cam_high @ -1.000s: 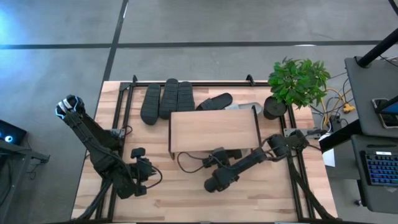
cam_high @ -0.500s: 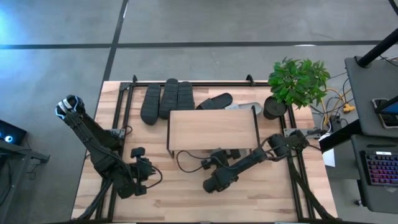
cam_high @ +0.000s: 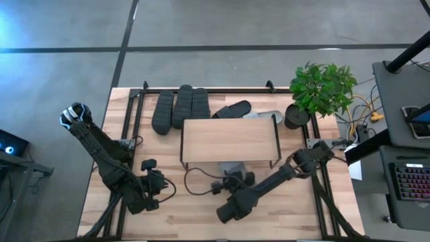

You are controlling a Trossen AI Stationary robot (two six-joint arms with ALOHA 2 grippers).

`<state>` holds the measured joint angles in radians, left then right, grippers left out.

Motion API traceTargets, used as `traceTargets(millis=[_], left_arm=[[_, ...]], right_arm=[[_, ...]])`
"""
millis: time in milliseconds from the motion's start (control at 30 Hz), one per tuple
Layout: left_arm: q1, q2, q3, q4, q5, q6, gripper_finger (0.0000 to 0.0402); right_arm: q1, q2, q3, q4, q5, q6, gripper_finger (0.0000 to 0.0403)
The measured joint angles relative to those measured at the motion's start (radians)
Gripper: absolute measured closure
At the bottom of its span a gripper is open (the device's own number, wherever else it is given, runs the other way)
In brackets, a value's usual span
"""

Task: Pick and place slides into the shelf
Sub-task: Put the gray slipper under the shelf

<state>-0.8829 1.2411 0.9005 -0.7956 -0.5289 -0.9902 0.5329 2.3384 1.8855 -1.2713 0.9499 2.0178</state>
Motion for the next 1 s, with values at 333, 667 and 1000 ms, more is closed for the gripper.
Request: traceTargets(millis=[333,667,1000], left_arm=[[0.000,0.000,-0.005,0.002,0.015,0.001,0.0384],[0.000,0.000,-0.008,0.000,0.060,0.002,0.0384],[0.000,0.000,-0.008,0.049,0.042,0.003,0.0384]], right_arm=[[0.009,0.124,0.163,0.143,-0.079,0.032,0.0390],[-0.005,0.166,0.306,0.209,-0.142,-0.222,0.0297],[-0.003,0.145,0.473,-0.166,-0.236,-0.551,0.0233]])
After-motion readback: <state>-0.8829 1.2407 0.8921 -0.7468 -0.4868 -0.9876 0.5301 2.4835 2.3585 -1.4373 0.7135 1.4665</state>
